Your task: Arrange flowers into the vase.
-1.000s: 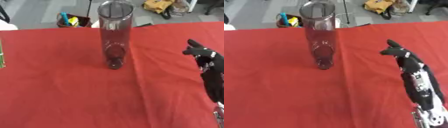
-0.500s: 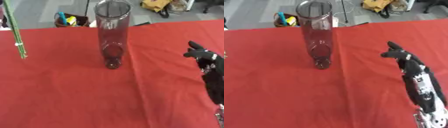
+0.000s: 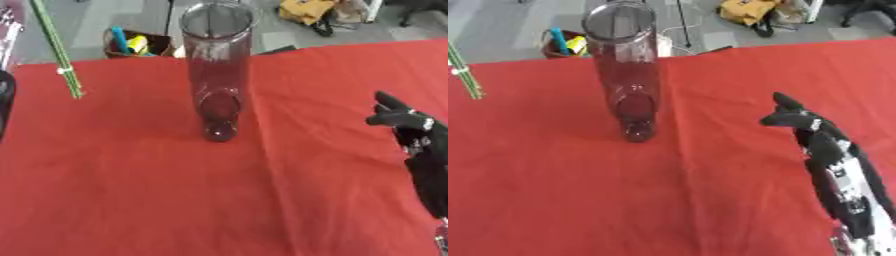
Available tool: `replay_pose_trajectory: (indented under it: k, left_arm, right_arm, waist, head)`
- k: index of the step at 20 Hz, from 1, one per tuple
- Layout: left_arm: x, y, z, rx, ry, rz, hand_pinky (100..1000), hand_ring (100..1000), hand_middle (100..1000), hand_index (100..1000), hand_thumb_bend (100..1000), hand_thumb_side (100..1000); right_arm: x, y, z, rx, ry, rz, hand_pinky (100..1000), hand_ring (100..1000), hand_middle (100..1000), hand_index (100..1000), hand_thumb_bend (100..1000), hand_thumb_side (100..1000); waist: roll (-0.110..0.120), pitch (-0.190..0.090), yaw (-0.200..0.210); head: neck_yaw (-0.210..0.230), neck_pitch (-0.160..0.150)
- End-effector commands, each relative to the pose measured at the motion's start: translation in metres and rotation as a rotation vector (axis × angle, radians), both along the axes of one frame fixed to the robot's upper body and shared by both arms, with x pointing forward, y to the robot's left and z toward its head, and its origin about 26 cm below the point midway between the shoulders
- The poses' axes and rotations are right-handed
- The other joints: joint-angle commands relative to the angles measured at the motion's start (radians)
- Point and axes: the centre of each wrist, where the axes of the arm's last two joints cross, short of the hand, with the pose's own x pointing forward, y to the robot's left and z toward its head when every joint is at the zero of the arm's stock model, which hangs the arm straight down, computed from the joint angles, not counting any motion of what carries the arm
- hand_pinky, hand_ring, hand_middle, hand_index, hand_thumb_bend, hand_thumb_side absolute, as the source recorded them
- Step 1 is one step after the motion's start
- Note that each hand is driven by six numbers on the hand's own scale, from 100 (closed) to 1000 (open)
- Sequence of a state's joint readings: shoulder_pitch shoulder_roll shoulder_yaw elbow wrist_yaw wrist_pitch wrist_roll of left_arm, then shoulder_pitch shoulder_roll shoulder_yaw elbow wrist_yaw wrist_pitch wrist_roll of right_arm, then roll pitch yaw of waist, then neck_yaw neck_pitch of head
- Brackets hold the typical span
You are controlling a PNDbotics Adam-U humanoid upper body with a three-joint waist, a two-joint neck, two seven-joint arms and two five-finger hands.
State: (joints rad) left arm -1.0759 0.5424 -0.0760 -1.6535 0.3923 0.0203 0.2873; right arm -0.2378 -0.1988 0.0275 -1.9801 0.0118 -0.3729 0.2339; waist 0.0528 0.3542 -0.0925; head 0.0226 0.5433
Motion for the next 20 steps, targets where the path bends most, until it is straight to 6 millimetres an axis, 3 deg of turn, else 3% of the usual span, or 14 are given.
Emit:
replay_pose_trajectory:
  k: [1, 6, 20]
  left_arm:
    - [-0.006, -0.001, 0.016, -0.014, -0.056, -0.006, 100, 100, 100, 100, 100, 621]
    - [-0.007, -0.007, 0.024, -0.056, -0.065, -0.034, 100, 100, 100, 100, 111, 627]
    - [-0.001, -0.016, 0.049, -0.187, -0.132, -0.054, 100, 100, 100, 100, 166, 593]
  right_arm:
    - [-0.002, -0.001, 0.007, -0.024, -0.027, 0.009, 1000, 1000, 689, 765, 100, 979]
    - [-0.002, 0.001, 0.008, -0.03, -0.027, 0.021, 1000, 1000, 689, 765, 100, 979]
    - [-0.002, 0.006, 0.009, -0.054, -0.022, 0.054, 1000, 1000, 688, 764, 100, 980]
  waist:
    - [0.0, -0.019, -0.003]
    - [0.006, -0.019, -0.009]
    - [0.032, -0.008, -0.052]
  head:
    - [0.003, -0.017]
    - [-0.001, -0.043]
    - [0.033, -0.05]
